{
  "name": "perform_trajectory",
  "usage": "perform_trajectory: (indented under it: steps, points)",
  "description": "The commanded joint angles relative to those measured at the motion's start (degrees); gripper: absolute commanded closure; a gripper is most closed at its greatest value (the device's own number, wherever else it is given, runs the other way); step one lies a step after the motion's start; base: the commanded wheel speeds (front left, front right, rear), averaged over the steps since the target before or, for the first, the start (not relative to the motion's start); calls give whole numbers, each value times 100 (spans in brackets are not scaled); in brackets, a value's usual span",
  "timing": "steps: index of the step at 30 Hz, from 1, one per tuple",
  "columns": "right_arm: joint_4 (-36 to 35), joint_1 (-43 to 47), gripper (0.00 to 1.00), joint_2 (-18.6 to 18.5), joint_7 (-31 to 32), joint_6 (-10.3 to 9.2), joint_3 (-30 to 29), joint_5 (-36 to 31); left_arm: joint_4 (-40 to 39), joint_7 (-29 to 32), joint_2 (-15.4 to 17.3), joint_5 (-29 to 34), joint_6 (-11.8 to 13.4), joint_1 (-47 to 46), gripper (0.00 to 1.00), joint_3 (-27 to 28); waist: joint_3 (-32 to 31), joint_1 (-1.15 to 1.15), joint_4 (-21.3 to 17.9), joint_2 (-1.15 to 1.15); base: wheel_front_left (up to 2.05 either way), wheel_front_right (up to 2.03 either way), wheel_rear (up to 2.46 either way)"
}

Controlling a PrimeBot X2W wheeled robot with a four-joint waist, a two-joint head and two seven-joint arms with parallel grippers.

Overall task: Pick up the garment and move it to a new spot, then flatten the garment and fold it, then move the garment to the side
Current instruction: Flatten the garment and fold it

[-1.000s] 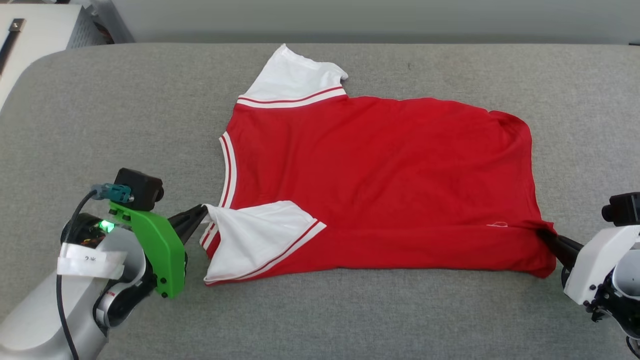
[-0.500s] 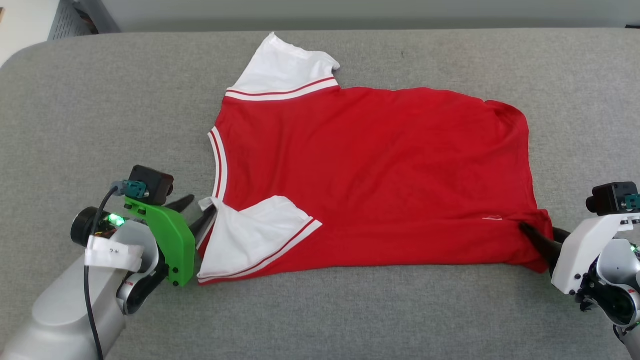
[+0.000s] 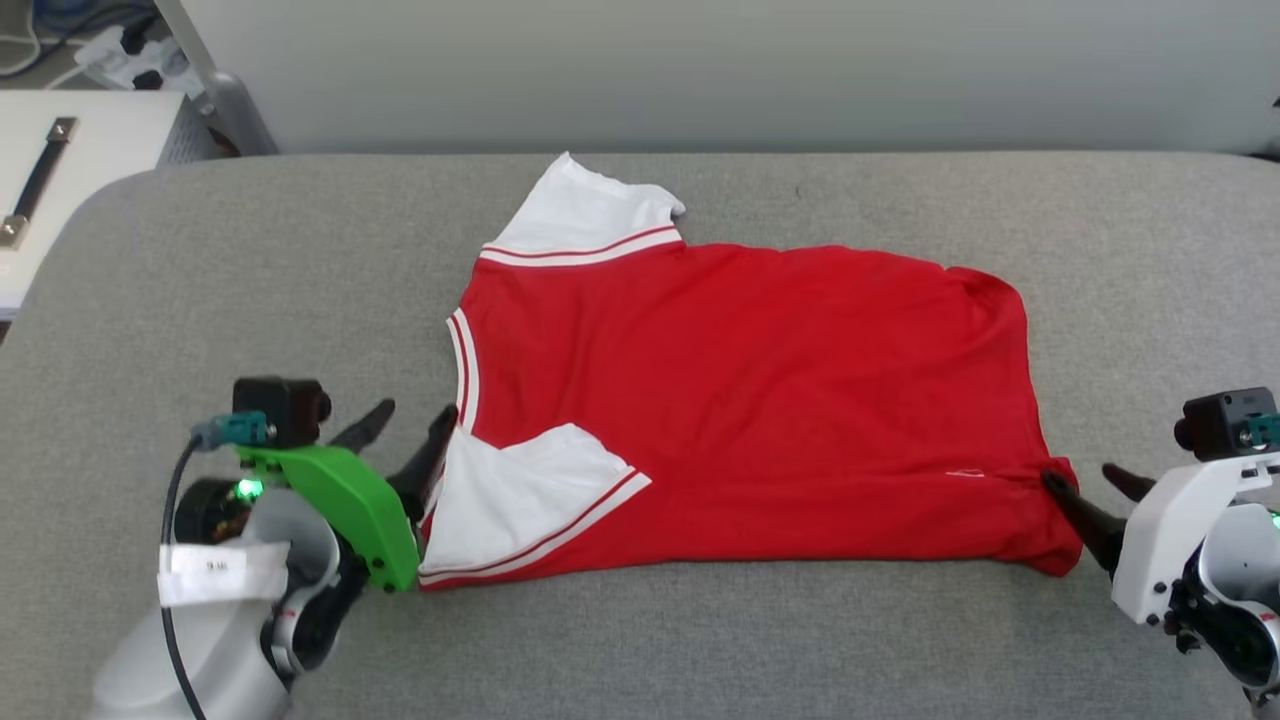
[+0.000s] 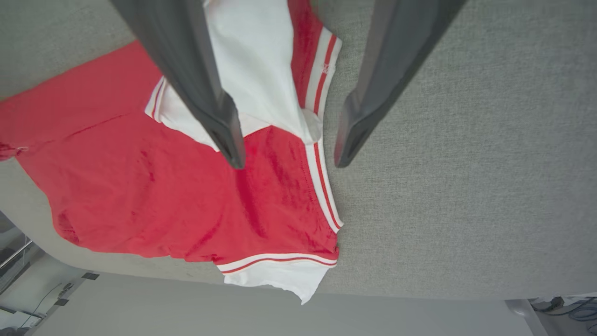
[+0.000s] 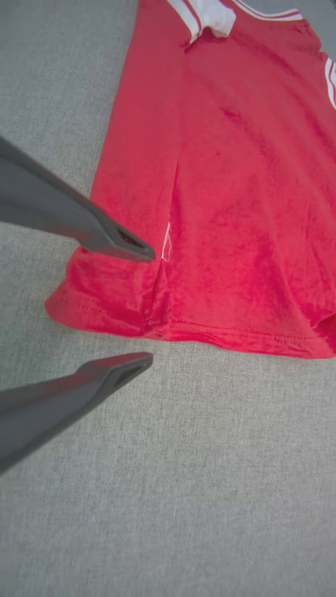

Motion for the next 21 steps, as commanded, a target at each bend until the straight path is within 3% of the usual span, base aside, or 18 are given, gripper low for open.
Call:
perform_trajectory:
  steps: [1,12,17,21]
  points:
    - [-161,171,0,63,159,-5,-93,-110,-195,42,37,-87,151,214,0,42,-187,0,20,0,0,0,0]
    - [-1583,1154,0,795,1747,-5,-1303,-1064,-2041,1146,611,-370,1559,1356,0,-45,-48,0,-57,0,0,0,0]
    - [-2159,1355,0,1165,2311,-5,-1684,-1449,-2312,1498,804,-246,2020,1431,0,-132,189,0,-132,0,0,0,0]
    - [-2504,1393,0,1372,2530,-5,-1829,-1610,-2224,1650,835,-143,2212,1370,0,-197,372,0,-202,0,0,0,0]
